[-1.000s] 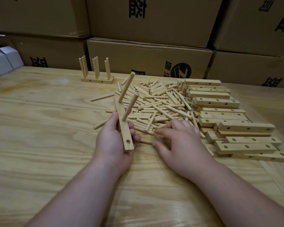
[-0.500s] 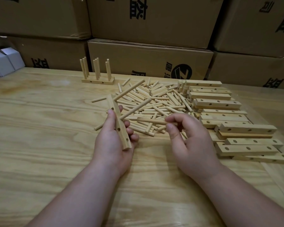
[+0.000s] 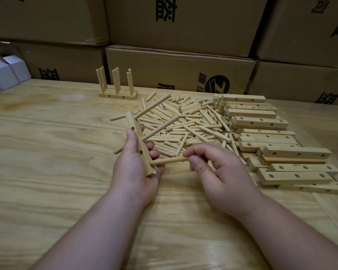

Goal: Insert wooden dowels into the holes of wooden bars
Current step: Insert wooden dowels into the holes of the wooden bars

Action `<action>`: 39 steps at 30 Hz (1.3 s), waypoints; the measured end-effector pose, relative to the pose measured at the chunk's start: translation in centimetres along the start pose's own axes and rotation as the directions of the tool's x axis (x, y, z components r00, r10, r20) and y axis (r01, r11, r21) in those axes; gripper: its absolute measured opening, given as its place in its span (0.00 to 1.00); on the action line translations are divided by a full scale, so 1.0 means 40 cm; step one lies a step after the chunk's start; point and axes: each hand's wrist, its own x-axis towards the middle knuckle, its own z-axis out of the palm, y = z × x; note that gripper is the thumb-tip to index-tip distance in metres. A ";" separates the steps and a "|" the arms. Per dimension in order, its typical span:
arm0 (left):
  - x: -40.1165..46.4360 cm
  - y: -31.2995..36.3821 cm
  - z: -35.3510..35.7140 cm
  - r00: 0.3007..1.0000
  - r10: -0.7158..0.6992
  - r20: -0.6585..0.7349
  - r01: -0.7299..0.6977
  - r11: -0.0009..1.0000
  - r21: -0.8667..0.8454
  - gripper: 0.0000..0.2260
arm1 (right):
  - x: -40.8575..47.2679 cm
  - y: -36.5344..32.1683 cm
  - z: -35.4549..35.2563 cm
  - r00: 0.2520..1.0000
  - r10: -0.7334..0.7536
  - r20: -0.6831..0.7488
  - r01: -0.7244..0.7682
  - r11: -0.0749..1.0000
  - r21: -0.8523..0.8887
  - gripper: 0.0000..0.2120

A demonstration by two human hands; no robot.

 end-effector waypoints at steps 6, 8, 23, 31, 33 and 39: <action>0.001 -0.002 0.001 1.000 0.004 -0.013 -0.004 1.000 0.031 0.17 | 0.001 -0.010 -0.006 1.000 -0.022 0.002 0.022 0.999 0.040 0.07; 0.003 -0.003 0.000 1.000 0.010 -0.016 -0.009 1.000 0.025 0.16 | 0.002 -0.011 -0.007 1.000 -0.017 0.012 0.017 0.998 0.053 0.07; -0.013 -0.007 0.001 0.993 0.080 0.083 -0.089 0.989 0.115 0.16 | 0.006 -0.017 -0.008 0.976 0.205 0.072 -0.214 0.964 0.156 0.08; -0.017 -0.017 0.000 0.987 0.121 0.106 -0.138 0.974 0.180 0.17 | 0.008 -0.031 -0.016 0.961 0.252 0.110 -0.268 0.949 0.168 0.08; -0.019 -0.018 0.002 0.985 0.140 0.101 -0.157 0.969 0.189 0.17 | 0.008 -0.031 -0.015 0.948 0.295 0.116 -0.313 0.928 0.200 0.09; -0.017 -0.025 0.001 0.973 0.224 0.061 -0.232 0.951 0.203 0.18 | 0.002 -0.044 -0.007 0.944 0.304 0.126 -0.326 0.917 0.231 0.08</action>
